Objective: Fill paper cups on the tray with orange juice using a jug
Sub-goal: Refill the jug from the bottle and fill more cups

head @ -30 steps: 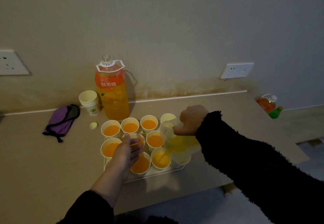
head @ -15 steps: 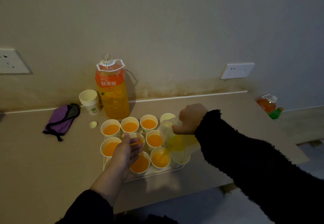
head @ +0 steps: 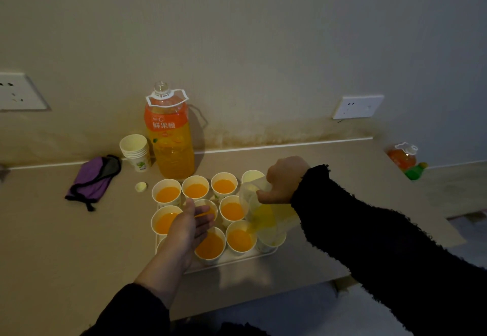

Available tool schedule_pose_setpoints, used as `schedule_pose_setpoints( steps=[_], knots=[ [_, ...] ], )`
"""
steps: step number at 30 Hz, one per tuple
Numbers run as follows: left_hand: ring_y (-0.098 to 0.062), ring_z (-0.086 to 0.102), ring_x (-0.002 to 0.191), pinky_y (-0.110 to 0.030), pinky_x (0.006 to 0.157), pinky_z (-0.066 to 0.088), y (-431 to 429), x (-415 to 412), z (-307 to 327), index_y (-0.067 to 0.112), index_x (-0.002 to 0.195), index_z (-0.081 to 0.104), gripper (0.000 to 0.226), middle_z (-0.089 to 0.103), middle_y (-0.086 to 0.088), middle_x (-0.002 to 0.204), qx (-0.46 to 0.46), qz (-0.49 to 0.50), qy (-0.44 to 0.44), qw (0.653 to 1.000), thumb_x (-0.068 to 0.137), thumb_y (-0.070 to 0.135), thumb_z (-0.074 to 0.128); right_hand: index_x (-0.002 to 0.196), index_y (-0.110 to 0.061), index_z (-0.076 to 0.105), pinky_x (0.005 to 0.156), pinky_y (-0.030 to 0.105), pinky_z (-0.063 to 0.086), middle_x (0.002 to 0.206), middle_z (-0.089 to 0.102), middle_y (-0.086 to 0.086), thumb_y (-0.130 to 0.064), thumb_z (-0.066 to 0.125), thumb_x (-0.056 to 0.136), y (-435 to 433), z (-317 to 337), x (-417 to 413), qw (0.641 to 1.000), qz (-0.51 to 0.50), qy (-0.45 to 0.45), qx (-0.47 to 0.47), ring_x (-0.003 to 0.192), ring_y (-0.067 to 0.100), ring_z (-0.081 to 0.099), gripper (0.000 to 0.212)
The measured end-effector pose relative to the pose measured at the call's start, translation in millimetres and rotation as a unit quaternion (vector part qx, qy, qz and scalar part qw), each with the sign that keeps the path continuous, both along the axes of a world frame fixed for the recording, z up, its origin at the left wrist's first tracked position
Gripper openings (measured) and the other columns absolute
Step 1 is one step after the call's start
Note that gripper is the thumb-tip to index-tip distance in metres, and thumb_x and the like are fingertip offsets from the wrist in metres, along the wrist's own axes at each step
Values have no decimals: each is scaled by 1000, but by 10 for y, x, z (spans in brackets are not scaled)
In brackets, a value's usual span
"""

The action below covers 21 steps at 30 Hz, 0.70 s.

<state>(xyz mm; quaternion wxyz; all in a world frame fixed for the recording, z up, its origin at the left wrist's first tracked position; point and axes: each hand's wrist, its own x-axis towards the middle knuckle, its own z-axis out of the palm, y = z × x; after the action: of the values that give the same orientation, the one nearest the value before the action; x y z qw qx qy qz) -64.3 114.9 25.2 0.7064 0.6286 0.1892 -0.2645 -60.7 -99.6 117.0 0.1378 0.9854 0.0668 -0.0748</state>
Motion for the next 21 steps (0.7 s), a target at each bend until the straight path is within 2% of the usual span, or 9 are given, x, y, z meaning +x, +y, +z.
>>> schedule_pose_setpoints(
  steps=[6,10,16,21],
  knots=[
    [-27,59,106,-43,101,38,-24,-11,12,15,94,62,50,66,-9,99,1,0,-1,1000,101,48,25,58,-12,54,50,19,27,50,40,0,-74,34,78,3,-12,7,1000,15,-10,-10,45,14,36,67],
    [-27,58,107,-43,104,37,-33,-15,23,15,94,62,50,66,-10,101,-2,1,1,1000,101,48,25,61,-11,57,50,19,27,49,40,0,-70,39,81,8,3,12,1000,20,-20,-11,44,15,36,65],
    [-27,58,107,-43,104,37,-26,-29,36,14,95,62,49,66,-11,103,-2,2,-3,1000,101,47,26,63,-11,57,48,20,23,49,37,0,-73,32,77,31,27,10,999,31,-28,-20,44,14,34,68],
    [-27,58,107,-44,105,36,-25,-38,52,13,94,61,49,66,-11,102,1,5,0,1000,101,47,27,65,-12,58,49,19,23,51,39,1,-69,36,81,40,21,2,999,28,-21,-16,45,14,34,64]
  ],
)
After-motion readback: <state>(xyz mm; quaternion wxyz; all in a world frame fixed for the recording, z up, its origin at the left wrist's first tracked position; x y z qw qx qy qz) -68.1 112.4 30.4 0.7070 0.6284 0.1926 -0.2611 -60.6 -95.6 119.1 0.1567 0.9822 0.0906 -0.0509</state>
